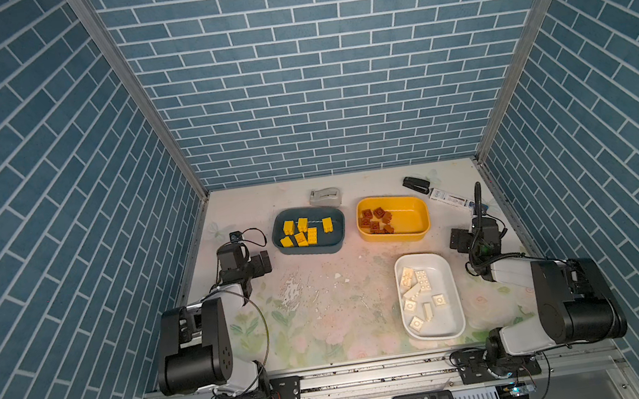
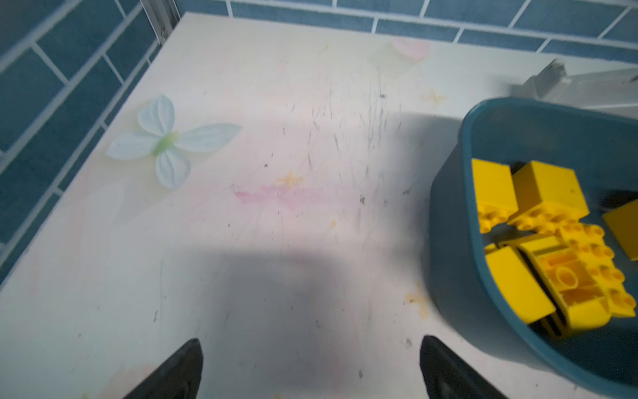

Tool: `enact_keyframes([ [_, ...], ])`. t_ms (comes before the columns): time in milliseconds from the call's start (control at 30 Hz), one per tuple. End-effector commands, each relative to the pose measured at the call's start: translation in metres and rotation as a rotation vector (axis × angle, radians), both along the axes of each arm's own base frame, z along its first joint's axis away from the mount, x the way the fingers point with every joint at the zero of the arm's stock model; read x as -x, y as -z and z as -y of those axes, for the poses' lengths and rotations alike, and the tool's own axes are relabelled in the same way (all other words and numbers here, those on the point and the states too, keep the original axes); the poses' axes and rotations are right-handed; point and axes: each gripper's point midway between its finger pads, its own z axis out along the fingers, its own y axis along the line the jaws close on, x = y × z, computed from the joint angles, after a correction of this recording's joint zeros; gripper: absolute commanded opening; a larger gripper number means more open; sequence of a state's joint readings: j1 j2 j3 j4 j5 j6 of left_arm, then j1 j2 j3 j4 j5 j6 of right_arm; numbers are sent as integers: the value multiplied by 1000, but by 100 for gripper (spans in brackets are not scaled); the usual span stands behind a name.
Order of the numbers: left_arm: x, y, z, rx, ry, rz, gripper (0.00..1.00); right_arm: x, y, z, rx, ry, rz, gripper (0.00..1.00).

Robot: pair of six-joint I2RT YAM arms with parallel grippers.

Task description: Sort the legos into containers by color

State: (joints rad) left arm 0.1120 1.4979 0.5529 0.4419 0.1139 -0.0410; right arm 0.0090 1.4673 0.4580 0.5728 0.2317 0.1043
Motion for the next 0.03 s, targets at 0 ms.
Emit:
enact_keyframes([
  [0,-13,-21,3,8,23,101,99,-15,-25,5,44,13,99,99],
])
